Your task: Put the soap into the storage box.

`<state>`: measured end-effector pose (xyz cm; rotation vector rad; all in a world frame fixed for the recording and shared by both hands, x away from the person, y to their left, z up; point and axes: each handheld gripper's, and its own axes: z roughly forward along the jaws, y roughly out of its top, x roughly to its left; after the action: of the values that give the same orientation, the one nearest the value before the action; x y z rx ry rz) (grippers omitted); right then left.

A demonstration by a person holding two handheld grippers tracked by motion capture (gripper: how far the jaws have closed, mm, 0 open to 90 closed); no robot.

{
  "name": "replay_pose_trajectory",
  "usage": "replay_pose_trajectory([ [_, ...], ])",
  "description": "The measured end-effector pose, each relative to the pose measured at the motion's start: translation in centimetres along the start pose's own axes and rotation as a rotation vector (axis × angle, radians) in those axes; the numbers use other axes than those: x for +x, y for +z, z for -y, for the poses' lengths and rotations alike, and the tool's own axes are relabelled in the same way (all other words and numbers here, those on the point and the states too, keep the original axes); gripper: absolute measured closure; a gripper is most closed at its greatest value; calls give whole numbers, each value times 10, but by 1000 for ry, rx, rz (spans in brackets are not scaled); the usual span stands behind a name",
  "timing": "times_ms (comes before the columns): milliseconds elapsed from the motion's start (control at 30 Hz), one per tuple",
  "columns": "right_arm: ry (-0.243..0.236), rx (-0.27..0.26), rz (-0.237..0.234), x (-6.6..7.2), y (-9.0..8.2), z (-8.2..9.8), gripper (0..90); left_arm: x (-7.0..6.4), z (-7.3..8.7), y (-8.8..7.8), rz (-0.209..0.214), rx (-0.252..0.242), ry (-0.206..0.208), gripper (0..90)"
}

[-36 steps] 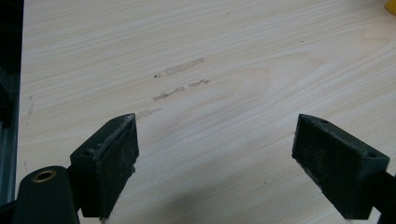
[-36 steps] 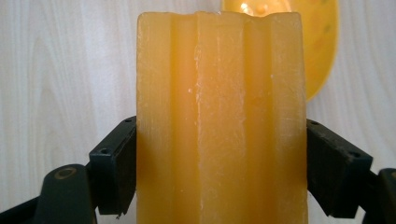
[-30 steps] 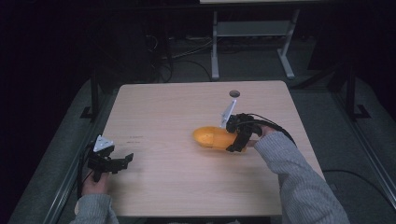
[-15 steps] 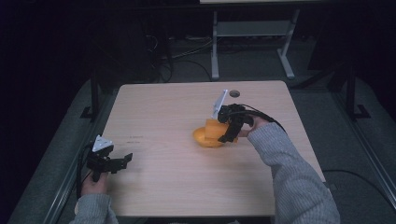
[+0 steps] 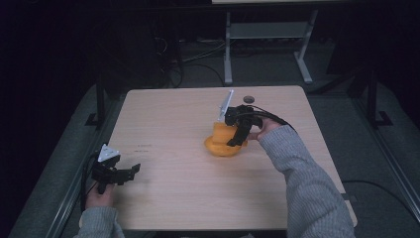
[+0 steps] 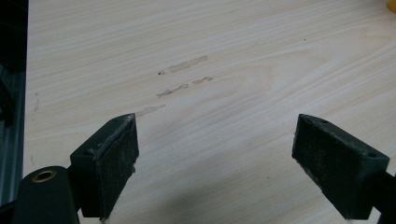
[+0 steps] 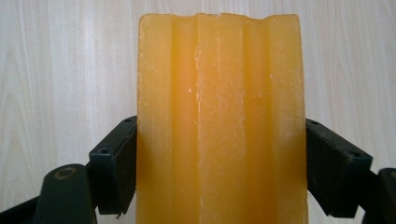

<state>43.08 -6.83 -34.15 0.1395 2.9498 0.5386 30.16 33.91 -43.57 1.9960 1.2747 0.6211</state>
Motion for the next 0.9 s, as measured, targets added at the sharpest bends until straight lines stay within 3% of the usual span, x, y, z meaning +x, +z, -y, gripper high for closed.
replay_pose_trajectory([
  [167,-1,-20,-8,-5,3,-1,209,0,0,0,1,-4,-4,139],
  [333,5,7,-23,-9,12,0,209,1,1,0,3,-3,-8,138],
  [900,5,3,-31,-12,21,0,209,1,1,0,2,-2,-7,138],
])
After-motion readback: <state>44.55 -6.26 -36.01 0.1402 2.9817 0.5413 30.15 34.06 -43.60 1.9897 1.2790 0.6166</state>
